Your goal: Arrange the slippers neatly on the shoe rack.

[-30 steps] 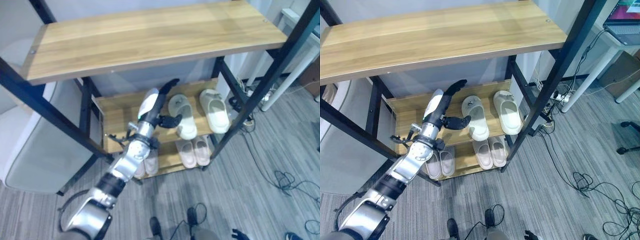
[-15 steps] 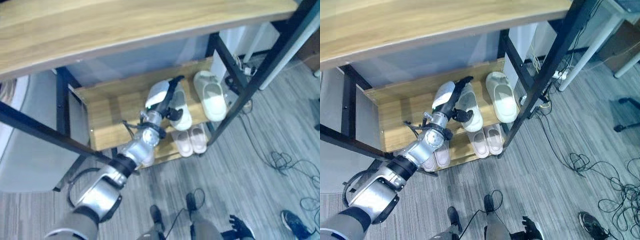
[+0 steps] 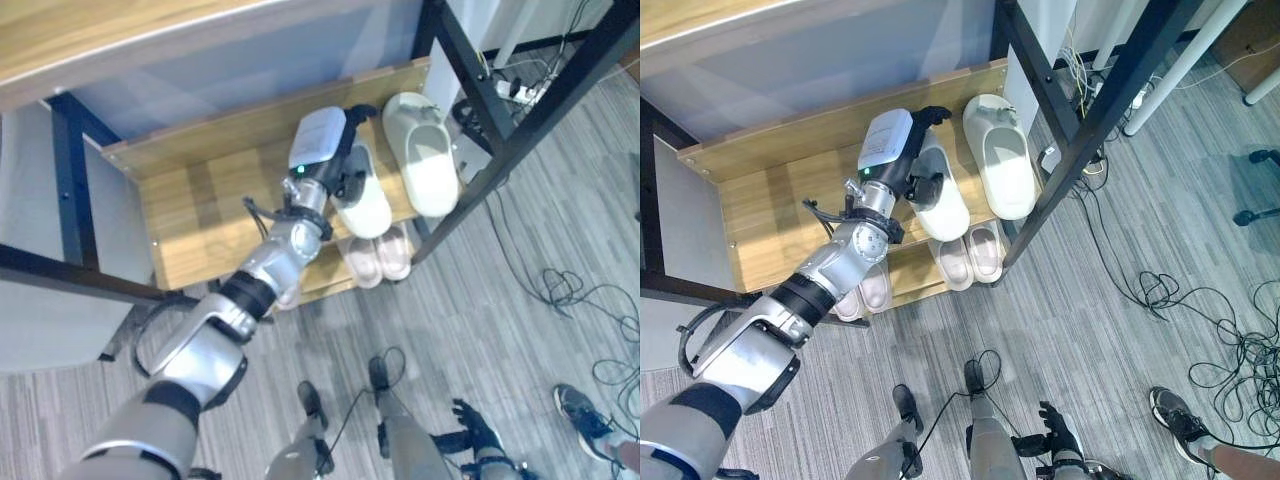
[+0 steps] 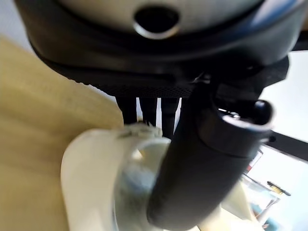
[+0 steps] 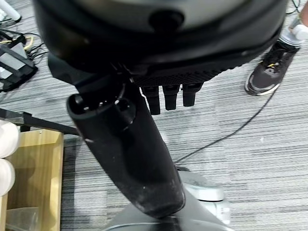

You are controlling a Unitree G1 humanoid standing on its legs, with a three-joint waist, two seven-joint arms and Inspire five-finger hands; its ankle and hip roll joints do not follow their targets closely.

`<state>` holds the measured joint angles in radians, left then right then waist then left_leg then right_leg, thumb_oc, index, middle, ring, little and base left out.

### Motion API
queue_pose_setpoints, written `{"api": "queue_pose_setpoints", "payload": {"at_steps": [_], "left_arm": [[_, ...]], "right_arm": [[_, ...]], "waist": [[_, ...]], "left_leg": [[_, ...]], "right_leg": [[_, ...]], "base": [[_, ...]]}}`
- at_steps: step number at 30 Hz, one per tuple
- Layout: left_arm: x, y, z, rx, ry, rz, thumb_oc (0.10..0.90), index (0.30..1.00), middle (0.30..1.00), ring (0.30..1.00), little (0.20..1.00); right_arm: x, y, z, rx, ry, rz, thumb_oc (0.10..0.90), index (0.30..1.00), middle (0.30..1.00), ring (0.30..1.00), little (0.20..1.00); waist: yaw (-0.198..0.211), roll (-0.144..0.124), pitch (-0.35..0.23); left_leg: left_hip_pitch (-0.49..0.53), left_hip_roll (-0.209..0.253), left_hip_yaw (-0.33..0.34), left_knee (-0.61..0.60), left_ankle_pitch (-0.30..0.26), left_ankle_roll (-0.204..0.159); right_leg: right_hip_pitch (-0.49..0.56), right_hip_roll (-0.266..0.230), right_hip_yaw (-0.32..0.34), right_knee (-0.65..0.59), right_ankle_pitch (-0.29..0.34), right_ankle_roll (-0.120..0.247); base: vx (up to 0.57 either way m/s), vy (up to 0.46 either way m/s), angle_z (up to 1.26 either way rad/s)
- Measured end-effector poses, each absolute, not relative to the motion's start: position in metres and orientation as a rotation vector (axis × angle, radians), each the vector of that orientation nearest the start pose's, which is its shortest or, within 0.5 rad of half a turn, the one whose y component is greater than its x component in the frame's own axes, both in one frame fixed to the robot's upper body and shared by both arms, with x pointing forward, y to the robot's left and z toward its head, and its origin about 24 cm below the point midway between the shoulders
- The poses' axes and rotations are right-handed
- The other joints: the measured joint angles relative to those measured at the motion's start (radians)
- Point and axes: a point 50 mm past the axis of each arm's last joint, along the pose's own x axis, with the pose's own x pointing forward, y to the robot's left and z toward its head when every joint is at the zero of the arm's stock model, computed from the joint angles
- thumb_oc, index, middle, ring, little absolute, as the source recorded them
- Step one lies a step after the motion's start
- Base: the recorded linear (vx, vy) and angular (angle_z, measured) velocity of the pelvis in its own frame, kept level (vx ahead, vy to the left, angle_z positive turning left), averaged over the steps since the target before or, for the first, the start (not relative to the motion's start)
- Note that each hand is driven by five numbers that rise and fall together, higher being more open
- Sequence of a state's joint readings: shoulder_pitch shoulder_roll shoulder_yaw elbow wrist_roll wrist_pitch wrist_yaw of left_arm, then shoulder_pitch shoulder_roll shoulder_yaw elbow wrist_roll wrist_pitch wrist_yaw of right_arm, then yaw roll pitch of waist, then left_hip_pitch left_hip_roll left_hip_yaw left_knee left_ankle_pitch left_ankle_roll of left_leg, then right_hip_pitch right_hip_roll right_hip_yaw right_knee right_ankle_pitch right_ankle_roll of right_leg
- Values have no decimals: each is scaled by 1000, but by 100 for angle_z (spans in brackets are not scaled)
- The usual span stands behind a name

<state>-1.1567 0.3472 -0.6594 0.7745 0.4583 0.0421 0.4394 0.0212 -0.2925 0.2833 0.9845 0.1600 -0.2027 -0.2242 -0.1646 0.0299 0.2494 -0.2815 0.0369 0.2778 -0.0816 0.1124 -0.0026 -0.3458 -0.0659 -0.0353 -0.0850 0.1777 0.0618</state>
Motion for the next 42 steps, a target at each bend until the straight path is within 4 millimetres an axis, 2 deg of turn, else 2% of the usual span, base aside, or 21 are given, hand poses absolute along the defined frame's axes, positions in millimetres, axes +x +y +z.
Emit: {"api": "queue_pose_setpoints", "payload": {"at_steps": [3,5,18,23,28,34,35,36,37,42], "left_arm": [[404,84,245,1350,-694,148,400,300,300,300,300],[404,84,255,1366,-725,175,400,300,300,300,300],[392,71,272,1345,-877,227,400,300,300,300,300],[388,69,277,1332,-920,245,400,300,300,300,300],[386,60,278,1382,-966,226,400,300,300,300,300],[385,49,291,1473,-1037,241,400,300,300,300,300],[385,47,291,1492,-1045,237,431,347,347,347,347],[385,47,291,1503,-1049,235,579,568,568,568,568],[386,46,292,1530,-1053,233,800,900,900,900,900],[387,46,296,1562,-1058,253,800,900,900,900,900]], "right_arm": [[147,-230,-127,-358,769,-142,800,900,900,900,900],[149,-229,-126,-356,758,-141,800,900,900,900,900],[158,-223,-120,-375,689,-111,800,900,900,900,900],[168,-217,-114,-371,645,-86,800,900,900,900,900],[174,-216,-111,-380,626,-81,800,900,900,900,900],[189,-218,-107,-423,597,-104,800,900,900,900,900],[190,-217,-106,-434,592,-99,800,900,900,900,900],[191,-217,-105,-435,589,-98,800,900,900,900,900],[194,-216,-104,-437,581,-96,800,900,900,900,900],[196,-215,-103,-443,572,-89,800,900,900,900,900]], "waist": [[-3,0,10],[-2,0,14],[-4,-26,56],[-29,-48,71],[-26,-48,74],[-24,-47,74],[-22,-47,74],[-22,-47,74],[-22,-46,74],[-23,-44,73]], "left_leg": [[-17,0,8,0,1,0],[-30,1,9,0,4,0],[-56,5,12,0,7,-3],[-57,6,17,0,7,-3],[-61,8,17,0,7,-3],[-82,7,18,0,9,-4],[-82,7,17,0,9,-4],[-83,7,17,0,9,-4],[-83,6,16,0,9,-3],[-83,5,14,0,13,-1]], "right_leg": [[-20,0,6,0,2,2],[-34,1,7,0,9,-2],[-63,5,9,1,14,-2],[-67,6,16,1,14,-2],[-72,9,17,0,14,-2],[-94,8,18,1,20,-3],[-94,8,17,1,20,-3],[-94,8,17,1,20,-3],[-93,7,16,1,20,-3],[-92,5,14,1,24,-3]], "base": [[-10,-16,-6],[-1,-4,-3],[1,-1,0],[16,-5,-4],[4,-7,-1],[5,2,-1],[0,0,0],[0,0,0],[0,0,0],[0,0,0]]}}
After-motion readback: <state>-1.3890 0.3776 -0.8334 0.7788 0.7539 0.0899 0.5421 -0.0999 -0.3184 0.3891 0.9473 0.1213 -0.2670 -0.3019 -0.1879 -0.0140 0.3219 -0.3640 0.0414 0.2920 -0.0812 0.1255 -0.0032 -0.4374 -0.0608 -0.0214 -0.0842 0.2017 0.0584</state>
